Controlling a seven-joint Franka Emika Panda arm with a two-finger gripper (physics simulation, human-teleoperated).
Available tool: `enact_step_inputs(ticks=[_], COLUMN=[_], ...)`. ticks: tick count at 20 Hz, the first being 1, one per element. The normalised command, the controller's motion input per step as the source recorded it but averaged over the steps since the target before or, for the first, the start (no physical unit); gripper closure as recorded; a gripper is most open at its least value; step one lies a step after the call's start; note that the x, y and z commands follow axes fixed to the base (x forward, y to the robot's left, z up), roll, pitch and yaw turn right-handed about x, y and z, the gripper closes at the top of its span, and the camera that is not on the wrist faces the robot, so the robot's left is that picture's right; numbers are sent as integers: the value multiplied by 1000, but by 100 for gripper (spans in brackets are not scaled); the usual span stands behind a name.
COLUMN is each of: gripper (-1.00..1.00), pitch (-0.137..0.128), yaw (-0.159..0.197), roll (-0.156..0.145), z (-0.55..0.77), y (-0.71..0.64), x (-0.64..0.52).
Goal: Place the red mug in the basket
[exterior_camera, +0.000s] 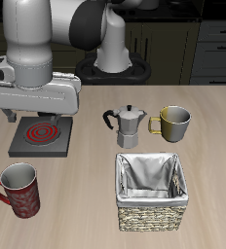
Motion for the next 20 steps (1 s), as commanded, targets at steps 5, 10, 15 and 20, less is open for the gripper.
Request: enact_step_inputs(ticks=[5, 10, 15, 20], gripper=[-100, -100, -100, -100], pitch=[13, 5, 10, 5], yaw=[6, 11, 19, 17], roll=[14, -7, -4, -2], z=[-159, -225, -197, -155], y=[36, 2, -5, -36], x=[84, 93, 59, 33])
